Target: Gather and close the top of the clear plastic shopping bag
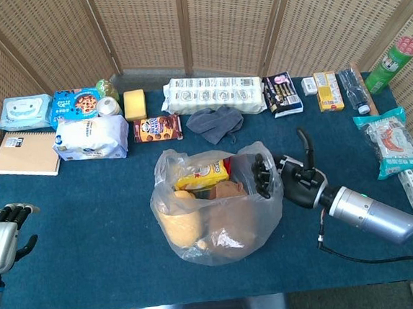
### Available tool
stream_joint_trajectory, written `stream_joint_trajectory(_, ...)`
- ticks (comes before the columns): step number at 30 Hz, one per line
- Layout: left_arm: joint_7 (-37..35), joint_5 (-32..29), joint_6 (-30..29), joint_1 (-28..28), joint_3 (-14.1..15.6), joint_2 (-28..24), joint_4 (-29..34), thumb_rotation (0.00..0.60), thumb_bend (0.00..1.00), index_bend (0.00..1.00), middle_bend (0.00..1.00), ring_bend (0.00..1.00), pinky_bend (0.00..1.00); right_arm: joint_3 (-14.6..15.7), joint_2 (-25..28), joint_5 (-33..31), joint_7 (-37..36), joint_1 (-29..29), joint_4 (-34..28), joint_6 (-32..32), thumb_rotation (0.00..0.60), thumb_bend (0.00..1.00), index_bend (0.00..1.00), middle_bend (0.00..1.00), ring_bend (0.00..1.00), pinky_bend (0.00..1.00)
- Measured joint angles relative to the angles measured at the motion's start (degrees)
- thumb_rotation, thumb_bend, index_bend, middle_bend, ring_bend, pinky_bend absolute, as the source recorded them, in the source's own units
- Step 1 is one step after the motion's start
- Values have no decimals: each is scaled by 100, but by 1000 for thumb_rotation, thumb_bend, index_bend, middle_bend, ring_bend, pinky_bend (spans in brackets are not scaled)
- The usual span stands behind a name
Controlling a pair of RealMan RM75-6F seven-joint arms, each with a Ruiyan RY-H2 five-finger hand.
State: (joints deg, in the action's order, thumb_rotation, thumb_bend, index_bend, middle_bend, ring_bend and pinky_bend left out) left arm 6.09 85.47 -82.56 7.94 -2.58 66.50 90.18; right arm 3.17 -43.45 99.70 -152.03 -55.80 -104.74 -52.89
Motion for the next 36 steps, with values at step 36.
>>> stream_joint_trajectory(36,-417,647,-191,534,-339,-294,81,600,262,292,320,245,269,-590,420,-606,-275,423,-466,-153,22,160,377,474,520,579)
